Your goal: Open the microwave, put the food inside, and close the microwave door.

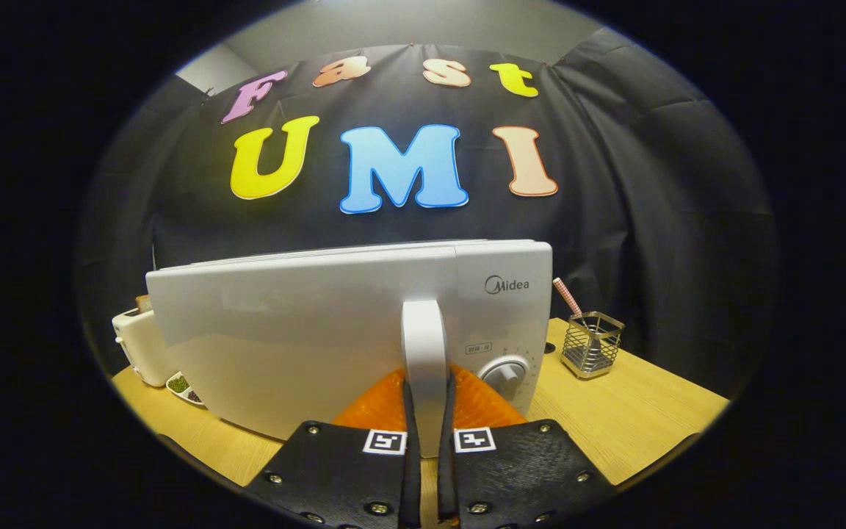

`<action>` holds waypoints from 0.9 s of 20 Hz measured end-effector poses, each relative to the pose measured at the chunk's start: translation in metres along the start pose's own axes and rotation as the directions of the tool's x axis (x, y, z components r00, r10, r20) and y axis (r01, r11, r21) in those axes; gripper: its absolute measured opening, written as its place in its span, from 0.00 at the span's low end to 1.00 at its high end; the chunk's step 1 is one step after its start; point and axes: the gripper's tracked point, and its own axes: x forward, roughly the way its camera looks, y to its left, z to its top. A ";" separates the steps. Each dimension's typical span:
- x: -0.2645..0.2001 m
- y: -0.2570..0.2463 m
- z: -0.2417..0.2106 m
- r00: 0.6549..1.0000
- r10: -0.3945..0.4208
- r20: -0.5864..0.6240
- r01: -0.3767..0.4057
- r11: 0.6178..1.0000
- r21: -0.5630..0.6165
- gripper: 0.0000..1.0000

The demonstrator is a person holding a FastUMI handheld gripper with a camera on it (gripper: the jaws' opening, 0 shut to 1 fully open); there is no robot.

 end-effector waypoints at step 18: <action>-0.173 0.064 -0.004 0.914 0.360 -0.185 -0.388 0.910 -0.146 0.42</action>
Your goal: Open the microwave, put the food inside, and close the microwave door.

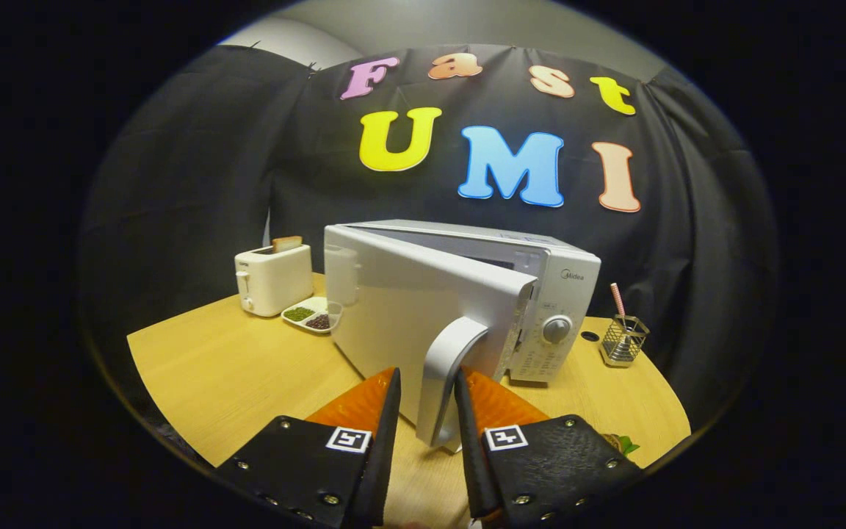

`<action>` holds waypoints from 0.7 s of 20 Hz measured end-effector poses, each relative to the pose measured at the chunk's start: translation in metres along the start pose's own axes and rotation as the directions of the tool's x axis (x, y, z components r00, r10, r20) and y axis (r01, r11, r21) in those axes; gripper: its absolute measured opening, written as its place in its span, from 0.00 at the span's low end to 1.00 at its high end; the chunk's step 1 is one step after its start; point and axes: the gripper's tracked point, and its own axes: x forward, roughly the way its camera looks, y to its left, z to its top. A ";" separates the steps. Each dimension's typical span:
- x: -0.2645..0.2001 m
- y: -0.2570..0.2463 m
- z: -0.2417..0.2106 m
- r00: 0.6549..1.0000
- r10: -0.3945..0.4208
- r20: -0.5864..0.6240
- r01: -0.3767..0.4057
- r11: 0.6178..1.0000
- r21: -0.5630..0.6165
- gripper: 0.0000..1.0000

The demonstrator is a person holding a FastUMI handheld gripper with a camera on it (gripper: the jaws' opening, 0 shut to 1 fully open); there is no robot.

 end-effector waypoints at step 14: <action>-0.061 0.162 0.008 0.934 0.351 -0.065 -0.352 0.936 0.001 0.42</action>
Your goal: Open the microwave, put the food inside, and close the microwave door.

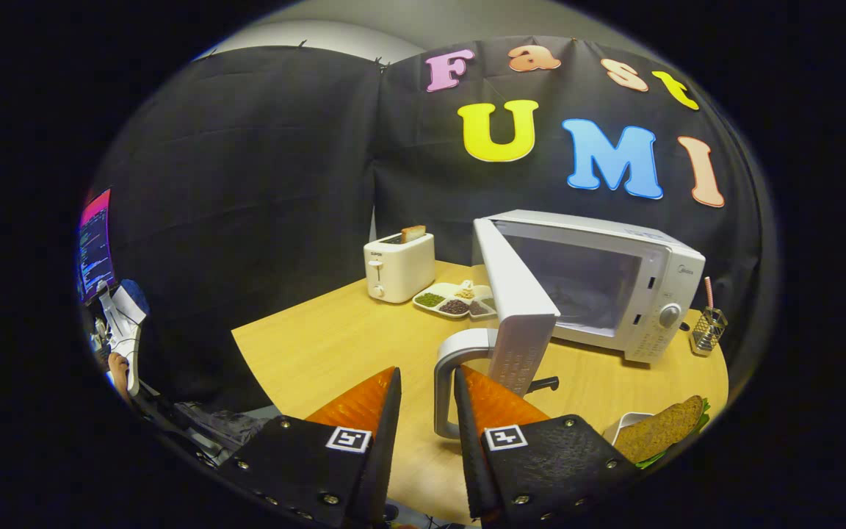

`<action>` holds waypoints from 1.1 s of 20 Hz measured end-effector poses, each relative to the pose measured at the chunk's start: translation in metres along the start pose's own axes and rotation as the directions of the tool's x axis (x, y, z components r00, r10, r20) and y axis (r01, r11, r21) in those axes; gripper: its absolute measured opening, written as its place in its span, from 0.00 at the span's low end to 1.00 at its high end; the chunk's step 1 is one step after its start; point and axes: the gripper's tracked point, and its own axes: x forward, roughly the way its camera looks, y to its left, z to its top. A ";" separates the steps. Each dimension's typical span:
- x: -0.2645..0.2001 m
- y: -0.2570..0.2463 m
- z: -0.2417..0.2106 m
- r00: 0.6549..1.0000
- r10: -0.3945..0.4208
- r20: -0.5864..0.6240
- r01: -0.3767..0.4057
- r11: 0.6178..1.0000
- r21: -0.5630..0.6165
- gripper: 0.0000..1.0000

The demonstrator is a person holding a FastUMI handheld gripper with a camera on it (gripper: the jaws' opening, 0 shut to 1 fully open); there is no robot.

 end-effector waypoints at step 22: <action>0.041 0.146 0.074 0.924 0.366 0.107 -0.363 0.930 -0.048 0.42</action>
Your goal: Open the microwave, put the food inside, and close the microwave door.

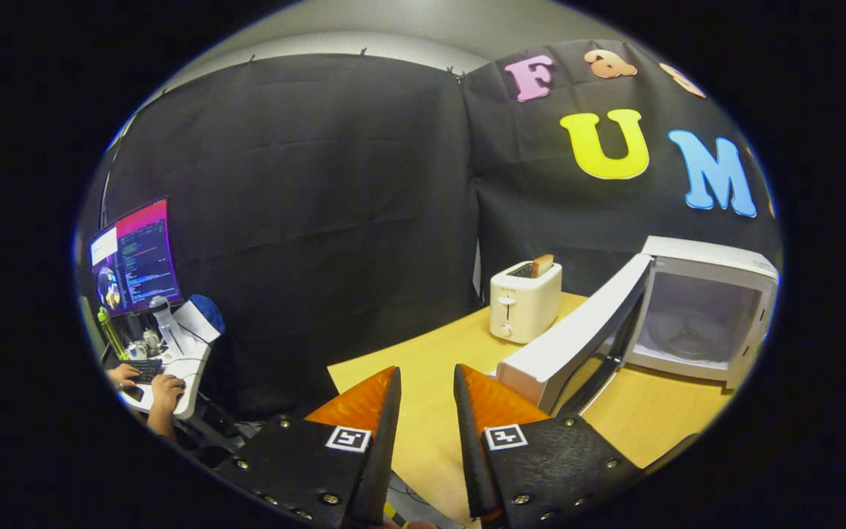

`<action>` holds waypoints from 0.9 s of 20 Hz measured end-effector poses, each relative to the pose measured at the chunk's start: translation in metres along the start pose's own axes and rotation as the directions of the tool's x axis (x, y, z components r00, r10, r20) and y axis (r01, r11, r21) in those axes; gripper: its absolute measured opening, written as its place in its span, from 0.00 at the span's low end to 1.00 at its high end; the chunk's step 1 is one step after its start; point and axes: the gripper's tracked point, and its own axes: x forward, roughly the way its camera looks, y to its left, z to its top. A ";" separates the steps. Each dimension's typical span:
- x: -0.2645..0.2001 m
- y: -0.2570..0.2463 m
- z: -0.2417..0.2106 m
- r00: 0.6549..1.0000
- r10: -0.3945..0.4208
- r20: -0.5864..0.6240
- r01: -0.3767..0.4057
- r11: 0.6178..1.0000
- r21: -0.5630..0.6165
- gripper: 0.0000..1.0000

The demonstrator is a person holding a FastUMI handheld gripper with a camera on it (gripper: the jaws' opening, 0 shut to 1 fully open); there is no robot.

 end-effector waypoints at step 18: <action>-0.255 -0.271 0.015 0.808 -0.585 -0.066 0.586 0.786 0.198 0.98</action>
